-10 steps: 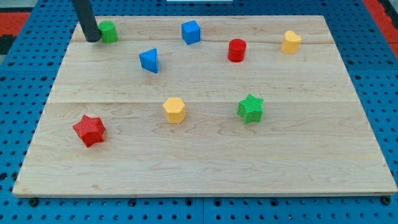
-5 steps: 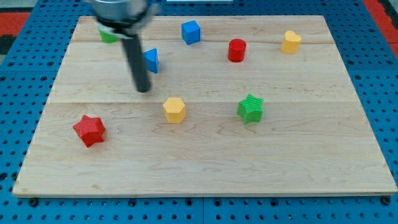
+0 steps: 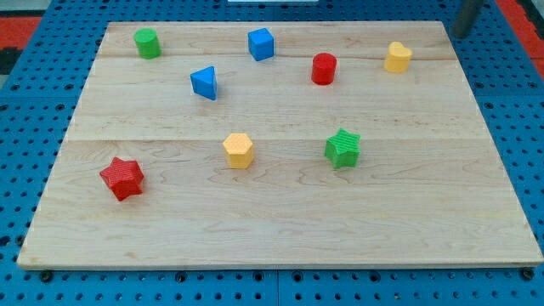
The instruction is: Keep yellow heart at bottom right to red circle
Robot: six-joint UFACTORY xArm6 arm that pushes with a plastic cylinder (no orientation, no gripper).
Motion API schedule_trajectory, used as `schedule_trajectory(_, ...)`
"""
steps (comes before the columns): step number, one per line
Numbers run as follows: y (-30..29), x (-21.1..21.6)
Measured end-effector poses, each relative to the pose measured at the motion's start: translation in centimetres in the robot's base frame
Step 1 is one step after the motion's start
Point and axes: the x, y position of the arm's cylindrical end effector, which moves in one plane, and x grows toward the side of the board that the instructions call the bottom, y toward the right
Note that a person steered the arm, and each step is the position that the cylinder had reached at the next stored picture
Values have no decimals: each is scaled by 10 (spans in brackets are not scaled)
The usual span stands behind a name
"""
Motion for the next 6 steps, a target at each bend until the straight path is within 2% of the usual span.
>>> schedule_trajectory(1, -60, 32)
schedule_trajectory(2, -92, 59)
schedule_trajectory(3, -75, 55)
schedule_trajectory(4, -24, 50)
schedule_trajectory(5, -81, 71)
schedule_trajectory(6, -178, 74)
